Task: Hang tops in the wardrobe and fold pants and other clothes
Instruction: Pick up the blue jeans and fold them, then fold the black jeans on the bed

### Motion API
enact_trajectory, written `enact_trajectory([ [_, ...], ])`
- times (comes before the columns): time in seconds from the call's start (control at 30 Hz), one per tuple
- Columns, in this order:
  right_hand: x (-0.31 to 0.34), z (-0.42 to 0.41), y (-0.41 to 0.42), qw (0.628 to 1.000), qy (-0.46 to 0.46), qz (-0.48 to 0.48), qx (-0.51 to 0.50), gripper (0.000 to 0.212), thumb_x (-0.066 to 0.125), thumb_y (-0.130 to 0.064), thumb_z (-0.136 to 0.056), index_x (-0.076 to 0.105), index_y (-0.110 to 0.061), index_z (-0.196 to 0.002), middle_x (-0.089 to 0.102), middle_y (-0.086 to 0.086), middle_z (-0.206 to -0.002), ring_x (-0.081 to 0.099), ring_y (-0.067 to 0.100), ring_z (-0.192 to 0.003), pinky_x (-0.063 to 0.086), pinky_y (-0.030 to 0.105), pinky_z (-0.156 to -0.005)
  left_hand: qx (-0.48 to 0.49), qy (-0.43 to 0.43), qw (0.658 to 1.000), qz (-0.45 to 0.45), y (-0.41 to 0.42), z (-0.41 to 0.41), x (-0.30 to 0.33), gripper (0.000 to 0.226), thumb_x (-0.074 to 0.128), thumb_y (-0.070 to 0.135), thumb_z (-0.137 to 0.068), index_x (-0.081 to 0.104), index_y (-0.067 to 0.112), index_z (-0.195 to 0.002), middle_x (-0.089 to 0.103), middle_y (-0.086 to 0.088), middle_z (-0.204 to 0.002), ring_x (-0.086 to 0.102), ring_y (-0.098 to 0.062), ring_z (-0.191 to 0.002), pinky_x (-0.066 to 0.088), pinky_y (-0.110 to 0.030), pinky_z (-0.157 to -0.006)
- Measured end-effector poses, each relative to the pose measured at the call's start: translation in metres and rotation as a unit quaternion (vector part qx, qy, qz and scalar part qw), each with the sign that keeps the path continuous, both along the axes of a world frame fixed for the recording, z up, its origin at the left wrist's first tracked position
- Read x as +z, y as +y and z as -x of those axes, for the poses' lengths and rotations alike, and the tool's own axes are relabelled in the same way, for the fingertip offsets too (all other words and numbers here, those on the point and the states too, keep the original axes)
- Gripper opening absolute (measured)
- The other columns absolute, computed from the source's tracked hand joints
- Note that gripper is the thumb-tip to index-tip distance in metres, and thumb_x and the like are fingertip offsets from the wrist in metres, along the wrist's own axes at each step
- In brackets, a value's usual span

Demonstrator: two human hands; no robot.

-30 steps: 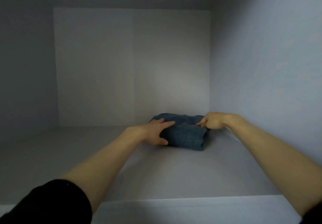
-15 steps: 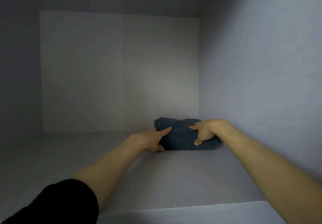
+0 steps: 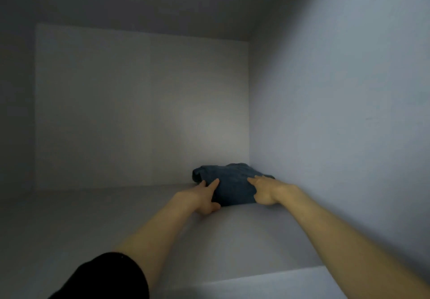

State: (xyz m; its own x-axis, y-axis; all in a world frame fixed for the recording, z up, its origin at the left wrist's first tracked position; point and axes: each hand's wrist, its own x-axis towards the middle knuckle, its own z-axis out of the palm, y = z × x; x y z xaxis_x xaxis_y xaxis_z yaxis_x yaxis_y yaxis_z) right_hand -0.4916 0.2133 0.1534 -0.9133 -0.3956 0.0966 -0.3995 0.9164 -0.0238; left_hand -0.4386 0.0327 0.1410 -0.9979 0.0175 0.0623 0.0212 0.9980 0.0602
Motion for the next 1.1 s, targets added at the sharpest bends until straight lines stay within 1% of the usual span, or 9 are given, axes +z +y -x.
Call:
enact_trajectory([
  [0.17,0.013,-0.066,0.008,0.996,0.004,0.091,0.012,0.052,0.034,-0.019,-0.101,0.018,-0.014,-0.150,0.018,0.009,-0.157,0.023,0.024,-0.142,0.018,0.025,-0.112,-0.062,0.067,0.994,-0.062,0.007,-0.049,0.010,0.065,0.046,0.038,-0.096,0.014,0.019,-0.150,0.027,-0.009,-0.153,0.031,-0.025,-0.137,0.026,-0.027,-0.108],
  [0.27,0.012,-0.130,0.014,0.986,0.025,0.167,0.011,0.049,0.038,-0.016,-0.100,0.027,-0.014,-0.147,0.027,0.007,-0.154,0.028,0.023,-0.140,0.021,0.025,-0.112,-0.117,0.126,0.976,-0.136,0.016,-0.097,0.007,0.056,0.049,0.032,-0.096,0.028,0.018,-0.146,0.036,-0.007,-0.149,0.037,-0.023,-0.134,0.029,-0.026,-0.105],
  [0.47,-0.042,-0.276,0.033,0.914,0.126,0.385,-0.035,0.036,0.046,-0.017,-0.096,0.052,-0.016,-0.132,0.058,0.005,-0.129,0.056,0.018,-0.113,0.038,0.024,-0.097,-0.258,0.257,0.876,-0.316,0.041,-0.207,-0.036,0.034,0.051,0.019,-0.095,0.052,0.019,-0.130,0.056,0.000,-0.128,0.050,-0.008,-0.114,0.032,-0.006,-0.084],
  [0.53,-0.082,-0.335,0.040,0.892,0.136,0.425,-0.076,0.031,0.048,-0.017,-0.096,0.057,-0.014,-0.125,0.062,0.007,-0.123,0.059,0.018,-0.107,0.040,0.025,-0.095,-0.291,0.226,0.851,-0.374,0.050,-0.252,-0.067,0.029,0.051,0.018,-0.095,0.055,0.024,-0.123,0.059,0.004,-0.120,0.053,-0.003,-0.107,0.037,-0.001,-0.078],
  [0.6,-0.117,-0.387,0.046,0.901,0.096,0.409,-0.110,0.032,0.048,-0.018,-0.096,0.056,-0.011,-0.126,0.061,0.008,-0.126,0.058,0.020,-0.112,0.038,0.023,-0.095,-0.308,0.163,0.844,-0.407,0.060,-0.289,-0.098,0.028,0.051,0.015,-0.095,0.055,0.023,-0.121,0.060,0.004,-0.116,0.056,-0.004,-0.105,0.040,-0.003,-0.083],
  [0.73,-0.173,-0.475,0.068,0.904,-0.004,0.396,-0.161,0.031,0.046,-0.015,-0.098,0.056,0.000,-0.123,0.061,0.015,-0.124,0.057,0.025,-0.112,0.037,0.016,-0.081,-0.312,0.019,0.849,-0.426,0.085,-0.355,-0.148,0.030,0.049,0.013,-0.096,0.054,0.014,-0.126,0.063,-0.003,-0.116,0.059,-0.018,-0.108,0.045,-0.034,-0.098],
  [0.9,-0.221,-0.568,0.137,0.879,-0.036,0.417,-0.227,0.027,0.047,-0.015,-0.098,0.063,-0.005,-0.116,0.064,0.003,-0.112,0.056,0.009,-0.093,0.035,-0.001,-0.070,-0.386,-0.094,0.812,-0.428,0.145,-0.425,-0.187,0.023,0.050,0.004,-0.094,0.061,0.006,-0.114,0.066,-0.009,-0.097,0.064,-0.003,-0.079,0.047,-0.013,-0.075],
  [0.97,-0.235,-0.607,0.171,0.845,-0.046,0.455,-0.279,0.024,0.048,-0.019,-0.097,0.065,-0.011,-0.113,0.065,-0.001,-0.105,0.061,0.015,-0.094,0.038,0.005,-0.070,-0.428,-0.144,0.790,-0.415,0.177,-0.452,-0.195,0.021,0.050,0.004,-0.094,0.063,0.016,-0.106,0.067,-0.007,-0.094,0.065,-0.004,-0.076,0.048,-0.017,-0.077],
  [1.1,-0.259,-0.693,0.250,0.761,-0.018,0.519,-0.389,0.020,0.050,-0.019,-0.097,0.065,-0.013,-0.109,0.066,0.016,-0.113,0.061,0.032,-0.106,0.042,0.010,-0.062,-0.505,-0.210,0.737,-0.398,0.263,-0.513,-0.213,0.023,0.051,0.007,-0.094,0.061,0.027,-0.099,0.068,0.000,-0.092,0.066,-0.007,-0.081,0.050,-0.019,-0.082],
])
